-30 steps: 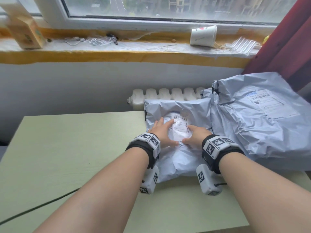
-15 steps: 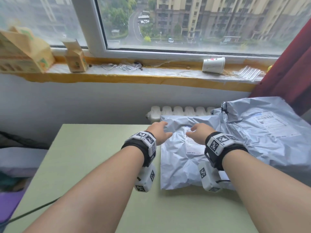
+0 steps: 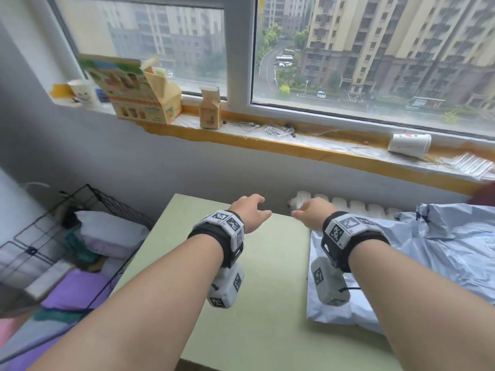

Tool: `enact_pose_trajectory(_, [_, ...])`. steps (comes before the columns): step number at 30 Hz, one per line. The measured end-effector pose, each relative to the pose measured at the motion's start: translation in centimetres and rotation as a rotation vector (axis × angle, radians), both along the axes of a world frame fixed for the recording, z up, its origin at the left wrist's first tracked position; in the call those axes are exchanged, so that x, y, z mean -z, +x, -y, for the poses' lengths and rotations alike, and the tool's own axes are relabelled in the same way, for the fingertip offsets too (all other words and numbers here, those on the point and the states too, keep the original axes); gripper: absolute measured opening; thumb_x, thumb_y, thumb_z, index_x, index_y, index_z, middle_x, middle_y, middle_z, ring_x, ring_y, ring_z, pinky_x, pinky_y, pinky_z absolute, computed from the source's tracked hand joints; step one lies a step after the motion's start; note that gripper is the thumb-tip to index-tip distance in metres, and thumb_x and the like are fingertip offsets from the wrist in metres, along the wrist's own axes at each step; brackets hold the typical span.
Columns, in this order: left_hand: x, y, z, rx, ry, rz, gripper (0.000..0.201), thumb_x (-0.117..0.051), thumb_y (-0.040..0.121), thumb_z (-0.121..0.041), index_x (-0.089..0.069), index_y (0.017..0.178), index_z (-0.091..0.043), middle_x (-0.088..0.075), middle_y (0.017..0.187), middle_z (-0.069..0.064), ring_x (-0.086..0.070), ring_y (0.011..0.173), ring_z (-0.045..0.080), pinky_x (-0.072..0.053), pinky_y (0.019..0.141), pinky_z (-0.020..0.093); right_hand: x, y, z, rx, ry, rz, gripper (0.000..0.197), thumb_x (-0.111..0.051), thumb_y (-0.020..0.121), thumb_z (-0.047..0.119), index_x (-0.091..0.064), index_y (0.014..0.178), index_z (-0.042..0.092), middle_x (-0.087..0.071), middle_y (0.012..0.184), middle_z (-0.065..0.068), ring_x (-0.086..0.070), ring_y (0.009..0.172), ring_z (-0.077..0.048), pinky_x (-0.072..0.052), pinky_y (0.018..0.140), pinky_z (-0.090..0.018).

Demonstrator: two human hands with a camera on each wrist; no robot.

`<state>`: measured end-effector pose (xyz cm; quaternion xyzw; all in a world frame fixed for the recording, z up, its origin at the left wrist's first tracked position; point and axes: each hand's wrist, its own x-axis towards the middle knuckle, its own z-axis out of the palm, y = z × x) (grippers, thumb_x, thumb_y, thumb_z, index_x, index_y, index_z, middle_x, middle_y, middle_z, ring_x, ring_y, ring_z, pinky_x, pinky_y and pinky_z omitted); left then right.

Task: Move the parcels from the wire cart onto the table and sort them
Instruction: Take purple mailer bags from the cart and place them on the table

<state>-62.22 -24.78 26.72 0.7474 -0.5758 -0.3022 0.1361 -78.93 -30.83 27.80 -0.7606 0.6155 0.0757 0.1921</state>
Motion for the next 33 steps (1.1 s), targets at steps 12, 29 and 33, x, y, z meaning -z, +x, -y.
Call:
enact_pose_trajectory(12, [0.2,13.8,-7.0,-0.205,-0.037,0.023,0.051,-0.052,0.093,-0.041,-0.042,0.139,-0.022,-0.045,0.143,0.006,-0.042,0.133,0.023,-0.034,0.109,0.036,-0.7,15.2,-3.9,-0.209,0.012,0.016,0.039,-0.046,0.096,0.039,-0.068,0.100,0.007,-0.064,0.096,-0.007,-0.057,0.085,-0.024,-0.039,0.070,-0.025])
enact_pose_trajectory(29, [0.2,35.8,-20.2,-0.491,-0.051,0.006,0.048,-0.050,0.094,-0.041,-0.043,0.138,-0.022,-0.044,0.142,0.008,-0.048,0.125,0.026,-0.040,0.104,0.036,-0.1,39.2,-13.6,-0.500,0.036,-0.077,0.042,-0.040,0.099,0.040,-0.063,0.099,0.005,-0.058,0.097,-0.010,-0.052,0.085,-0.025,-0.039,0.073,-0.027])
enact_pose_trajectory(33, [1.3,41.4,-24.3,-0.572,-0.033,0.019,0.049,-0.051,0.093,-0.041,-0.044,0.137,-0.021,-0.046,0.140,0.010,-0.047,0.126,0.029,-0.039,0.106,0.039,1.2,44.9,-16.3,-0.550,0.055,-0.049,0.041,-0.043,0.098,0.037,-0.066,0.108,0.005,-0.065,0.109,-0.011,-0.057,0.091,-0.026,-0.040,0.073,-0.027])
